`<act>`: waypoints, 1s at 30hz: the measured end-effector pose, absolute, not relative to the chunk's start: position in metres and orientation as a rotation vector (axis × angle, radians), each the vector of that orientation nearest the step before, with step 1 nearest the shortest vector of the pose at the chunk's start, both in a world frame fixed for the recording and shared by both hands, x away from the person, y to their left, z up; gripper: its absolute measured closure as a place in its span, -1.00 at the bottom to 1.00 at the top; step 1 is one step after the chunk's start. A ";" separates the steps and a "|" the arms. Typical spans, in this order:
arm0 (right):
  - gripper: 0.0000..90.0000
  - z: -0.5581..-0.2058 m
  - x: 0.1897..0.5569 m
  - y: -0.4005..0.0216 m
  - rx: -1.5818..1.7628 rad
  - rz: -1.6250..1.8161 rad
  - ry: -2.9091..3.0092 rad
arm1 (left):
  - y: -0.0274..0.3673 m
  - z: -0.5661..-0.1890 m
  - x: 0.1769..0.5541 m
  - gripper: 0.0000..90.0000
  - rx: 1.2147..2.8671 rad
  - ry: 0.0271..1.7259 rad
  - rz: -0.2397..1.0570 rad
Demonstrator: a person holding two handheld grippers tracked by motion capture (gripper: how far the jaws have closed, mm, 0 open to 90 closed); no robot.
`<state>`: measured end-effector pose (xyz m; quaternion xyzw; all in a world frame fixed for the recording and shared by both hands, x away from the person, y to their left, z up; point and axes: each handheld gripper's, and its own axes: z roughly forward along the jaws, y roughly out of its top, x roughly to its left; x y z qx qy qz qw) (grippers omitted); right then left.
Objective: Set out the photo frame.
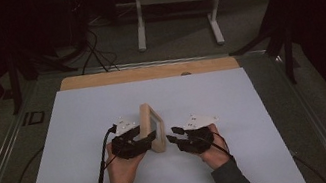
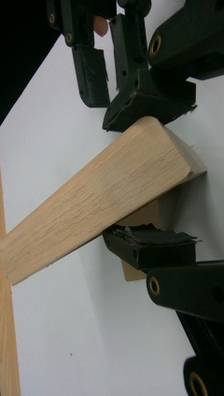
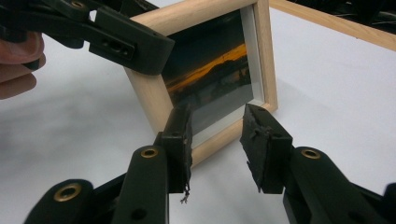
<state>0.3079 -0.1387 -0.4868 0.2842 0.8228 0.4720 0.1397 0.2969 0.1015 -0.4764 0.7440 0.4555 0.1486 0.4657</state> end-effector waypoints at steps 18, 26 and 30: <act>0.37 -0.484 0.309 -0.140 0.836 1.377 2.356 | 0.111 -0.476 0.297 0.25 1.811 1.130 0.346; 0.37 -0.482 0.309 -0.141 0.841 1.389 2.339 | 0.112 -0.475 0.296 0.28 1.817 1.111 0.345; 0.43 -0.481 0.309 -0.141 0.844 1.387 2.322 | 0.112 -0.475 0.295 0.29 1.832 1.092 0.354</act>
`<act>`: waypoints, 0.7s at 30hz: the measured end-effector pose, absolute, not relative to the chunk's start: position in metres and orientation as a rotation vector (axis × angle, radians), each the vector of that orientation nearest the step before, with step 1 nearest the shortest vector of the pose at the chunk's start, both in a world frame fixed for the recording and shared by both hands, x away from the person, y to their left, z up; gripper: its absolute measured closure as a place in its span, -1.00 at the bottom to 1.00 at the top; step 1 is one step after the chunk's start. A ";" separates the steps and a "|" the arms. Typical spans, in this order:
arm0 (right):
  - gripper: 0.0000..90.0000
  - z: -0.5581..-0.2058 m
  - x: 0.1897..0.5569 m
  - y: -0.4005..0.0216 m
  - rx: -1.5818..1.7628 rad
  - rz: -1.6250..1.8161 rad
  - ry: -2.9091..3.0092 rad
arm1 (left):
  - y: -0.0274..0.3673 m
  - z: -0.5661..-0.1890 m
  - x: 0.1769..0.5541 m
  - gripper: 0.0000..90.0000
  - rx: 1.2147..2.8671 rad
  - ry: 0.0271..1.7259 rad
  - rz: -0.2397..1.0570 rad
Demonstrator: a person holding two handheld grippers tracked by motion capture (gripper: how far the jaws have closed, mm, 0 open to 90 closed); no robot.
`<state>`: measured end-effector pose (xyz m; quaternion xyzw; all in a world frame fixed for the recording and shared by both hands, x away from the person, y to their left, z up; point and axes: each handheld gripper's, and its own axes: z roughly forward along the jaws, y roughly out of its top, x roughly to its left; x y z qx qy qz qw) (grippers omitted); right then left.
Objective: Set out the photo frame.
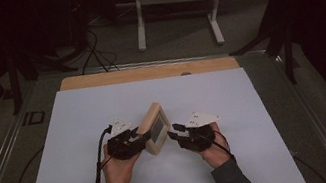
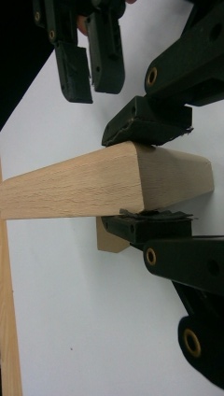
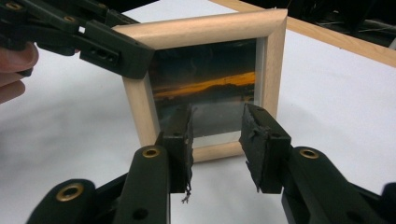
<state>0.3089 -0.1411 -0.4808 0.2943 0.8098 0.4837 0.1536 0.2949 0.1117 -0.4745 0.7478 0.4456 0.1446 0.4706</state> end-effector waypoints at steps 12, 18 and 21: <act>0.94 -0.472 0.309 -0.140 0.822 1.416 2.262 | 0.105 -0.473 0.287 0.33 1.872 1.023 0.385; 0.99 -0.464 0.314 -0.139 0.833 1.433 2.207 | 0.102 -0.473 0.283 0.34 1.887 0.998 0.405; 0.99 -0.459 0.316 -0.139 0.831 1.443 2.180 | 0.102 -0.474 0.282 0.34 1.886 0.990 0.407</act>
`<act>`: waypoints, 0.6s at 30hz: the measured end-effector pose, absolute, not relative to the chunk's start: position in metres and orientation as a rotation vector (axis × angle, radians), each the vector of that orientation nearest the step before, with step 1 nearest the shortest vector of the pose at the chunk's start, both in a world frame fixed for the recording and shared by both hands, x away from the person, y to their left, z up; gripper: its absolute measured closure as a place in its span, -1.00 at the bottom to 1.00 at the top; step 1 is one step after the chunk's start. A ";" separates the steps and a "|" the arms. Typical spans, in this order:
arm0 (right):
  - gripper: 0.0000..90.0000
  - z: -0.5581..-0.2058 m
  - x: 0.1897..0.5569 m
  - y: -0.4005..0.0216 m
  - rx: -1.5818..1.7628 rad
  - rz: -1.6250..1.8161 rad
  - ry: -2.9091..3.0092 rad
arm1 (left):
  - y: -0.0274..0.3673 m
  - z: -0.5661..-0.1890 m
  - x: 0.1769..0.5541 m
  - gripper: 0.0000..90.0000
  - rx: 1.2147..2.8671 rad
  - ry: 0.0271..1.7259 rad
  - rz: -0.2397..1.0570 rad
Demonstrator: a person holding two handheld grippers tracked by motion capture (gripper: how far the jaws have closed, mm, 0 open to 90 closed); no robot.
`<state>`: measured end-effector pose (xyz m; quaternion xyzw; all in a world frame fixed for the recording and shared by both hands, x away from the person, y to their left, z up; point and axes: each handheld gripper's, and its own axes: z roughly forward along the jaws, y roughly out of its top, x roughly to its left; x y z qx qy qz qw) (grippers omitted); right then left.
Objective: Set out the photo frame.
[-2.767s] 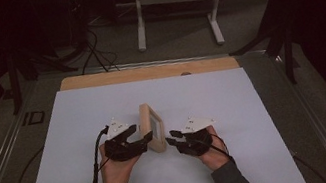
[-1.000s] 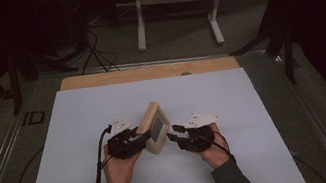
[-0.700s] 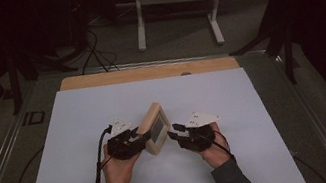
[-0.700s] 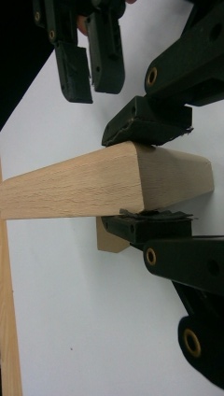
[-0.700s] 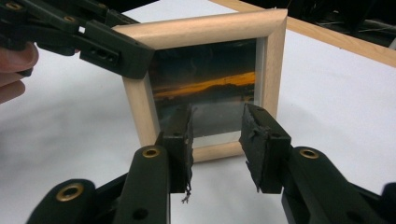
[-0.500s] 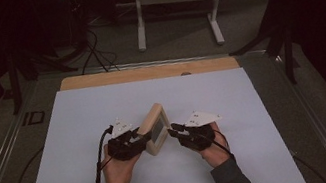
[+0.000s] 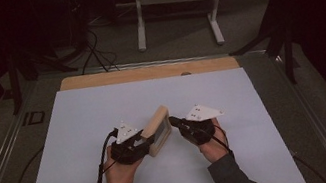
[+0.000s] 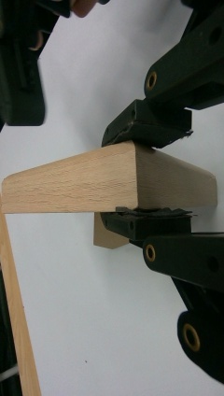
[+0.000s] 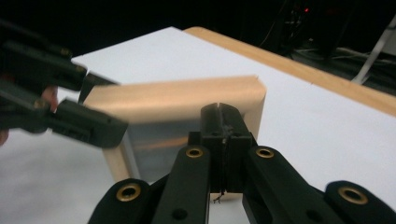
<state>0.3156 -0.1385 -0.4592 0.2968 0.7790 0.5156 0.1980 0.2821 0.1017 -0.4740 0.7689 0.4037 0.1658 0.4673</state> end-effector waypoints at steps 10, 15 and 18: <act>0.99 -0.457 0.327 -0.135 0.848 1.425 2.151 | 0.099 -0.475 0.279 0.34 1.903 0.948 0.422; 0.99 -0.456 0.333 -0.129 0.855 1.410 2.147 | 0.098 -0.475 0.278 0.34 1.907 0.944 0.423; 0.99 -0.455 0.336 -0.127 0.858 1.405 2.141 | 0.097 -0.475 0.277 0.34 1.907 0.939 0.427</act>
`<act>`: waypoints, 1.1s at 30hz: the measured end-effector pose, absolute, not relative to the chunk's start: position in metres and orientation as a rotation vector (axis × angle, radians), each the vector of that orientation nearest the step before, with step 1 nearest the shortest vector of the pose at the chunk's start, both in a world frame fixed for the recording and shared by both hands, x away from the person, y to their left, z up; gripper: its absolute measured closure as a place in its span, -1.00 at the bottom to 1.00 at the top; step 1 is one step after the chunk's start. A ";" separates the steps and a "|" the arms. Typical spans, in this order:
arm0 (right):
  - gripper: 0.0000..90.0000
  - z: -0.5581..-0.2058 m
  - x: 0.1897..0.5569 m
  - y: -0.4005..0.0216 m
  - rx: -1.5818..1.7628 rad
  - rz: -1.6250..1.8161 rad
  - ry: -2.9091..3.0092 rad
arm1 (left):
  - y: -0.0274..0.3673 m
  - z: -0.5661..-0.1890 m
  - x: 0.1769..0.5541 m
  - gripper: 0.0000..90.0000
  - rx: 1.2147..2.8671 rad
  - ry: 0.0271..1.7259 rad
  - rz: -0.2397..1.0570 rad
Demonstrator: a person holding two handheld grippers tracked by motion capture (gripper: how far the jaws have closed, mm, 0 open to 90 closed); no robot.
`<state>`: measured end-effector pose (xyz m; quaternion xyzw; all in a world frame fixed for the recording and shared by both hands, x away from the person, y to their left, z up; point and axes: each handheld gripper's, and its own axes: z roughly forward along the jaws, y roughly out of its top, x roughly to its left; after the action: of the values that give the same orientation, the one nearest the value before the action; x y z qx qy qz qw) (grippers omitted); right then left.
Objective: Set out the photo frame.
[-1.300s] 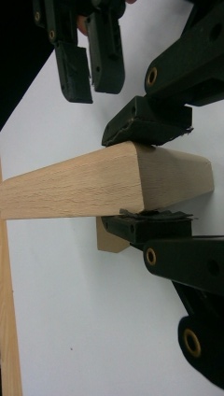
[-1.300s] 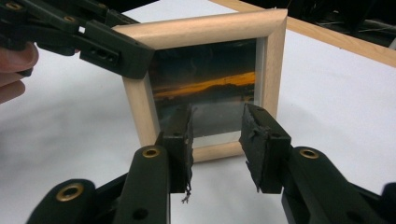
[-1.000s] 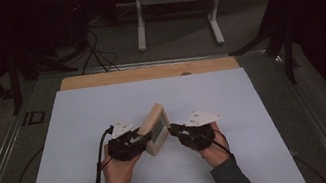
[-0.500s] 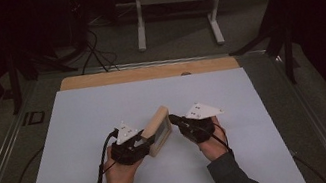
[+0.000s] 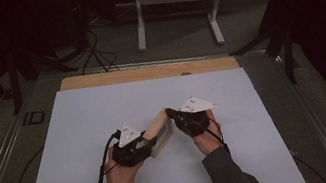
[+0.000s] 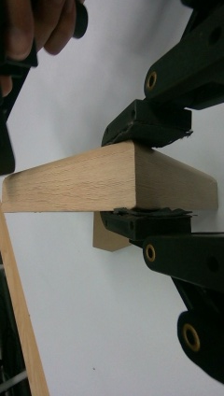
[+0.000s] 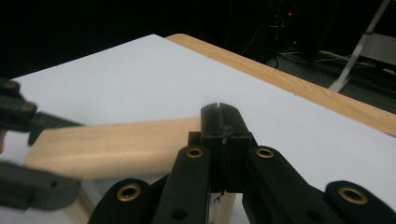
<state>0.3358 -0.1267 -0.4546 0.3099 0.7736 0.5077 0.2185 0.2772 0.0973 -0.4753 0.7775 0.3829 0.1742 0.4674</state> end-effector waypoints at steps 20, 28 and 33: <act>1.00 -0.455 0.354 -0.110 0.878 1.358 2.149 | 0.092 -0.476 0.274 0.33 1.929 0.914 0.451; 1.00 -0.457 0.356 -0.106 0.892 1.355 2.147 | 0.093 -0.476 0.275 0.32 1.935 0.919 0.448; 1.00 -0.457 0.355 -0.108 0.890 1.345 2.150 | 0.096 -0.477 0.276 0.25 1.929 0.948 0.458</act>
<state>0.3553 -0.1079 -0.4568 0.3229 0.7793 0.4875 0.2252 0.2761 0.0955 -0.4770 0.7818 0.3843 0.1858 0.4545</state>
